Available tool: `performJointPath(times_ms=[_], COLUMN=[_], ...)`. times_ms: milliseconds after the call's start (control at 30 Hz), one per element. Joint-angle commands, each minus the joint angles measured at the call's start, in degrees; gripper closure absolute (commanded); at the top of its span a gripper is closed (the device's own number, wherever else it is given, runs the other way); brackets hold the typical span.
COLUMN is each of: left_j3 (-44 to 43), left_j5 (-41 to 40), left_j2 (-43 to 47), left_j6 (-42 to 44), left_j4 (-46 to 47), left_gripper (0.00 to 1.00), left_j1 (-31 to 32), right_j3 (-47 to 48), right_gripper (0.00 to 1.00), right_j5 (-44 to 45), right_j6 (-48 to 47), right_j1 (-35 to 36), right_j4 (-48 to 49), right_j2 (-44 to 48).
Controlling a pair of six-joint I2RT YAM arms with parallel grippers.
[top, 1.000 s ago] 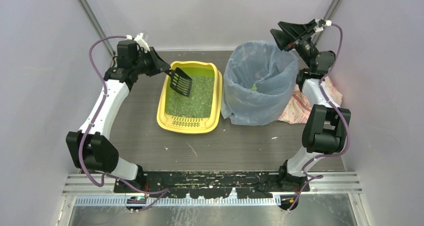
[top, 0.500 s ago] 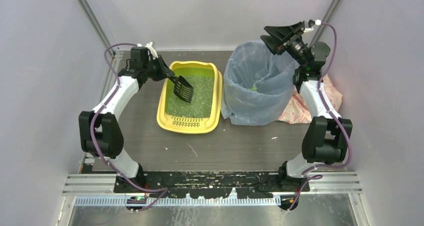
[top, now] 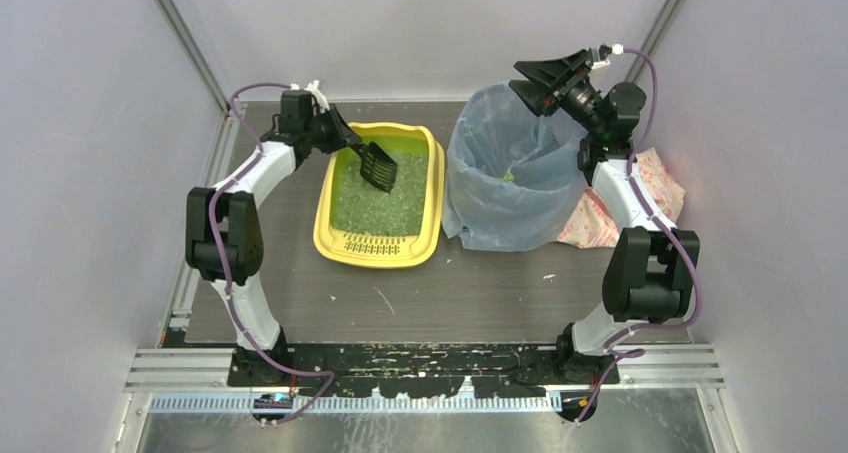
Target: Clean the litter box
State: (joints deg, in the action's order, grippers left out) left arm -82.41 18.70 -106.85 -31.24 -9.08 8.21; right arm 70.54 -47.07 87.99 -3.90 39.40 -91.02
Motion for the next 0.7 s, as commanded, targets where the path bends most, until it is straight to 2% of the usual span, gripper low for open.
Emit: performJointPath(times_ms=[0, 200, 400, 567, 667], left_j3=[-3.2, 0.5, 0.6, -2.7, -3.6], left_j5=[0.2, 2.2, 2.3, -1.0, -0.7], left_j2=[-1.7, -4.0, -5.0, -4.5, -4.7], left_j6=[-0.6, -3.3, -2.9, 2.6, 3.0], left_j4=[7.4, 12.3, 12.3, 5.7, 4.8], left_gripper=[1.00, 1.00, 1.00, 1.00, 1.00], left_j1=[0.5, 0.9, 3.4, 7.0, 8.0], right_j3=[-1.3, -5.2, -5.5, -6.8, -7.7], right_gripper=[0.36, 0.36, 0.37, 0.37, 0.36], right_j5=[-0.2, 1.6, 0.2, 0.2, 0.0], right_j6=[-1.4, -1.8, -5.9, -5.9, -5.9], right_j1=[0.3, 0.8, 0.8, 0.8, 0.8], right_j4=[3.2, 3.1, -3.3, -3.2, -3.3], right_j2=[4.5, 7.8, 11.0, 12.6, 13.8])
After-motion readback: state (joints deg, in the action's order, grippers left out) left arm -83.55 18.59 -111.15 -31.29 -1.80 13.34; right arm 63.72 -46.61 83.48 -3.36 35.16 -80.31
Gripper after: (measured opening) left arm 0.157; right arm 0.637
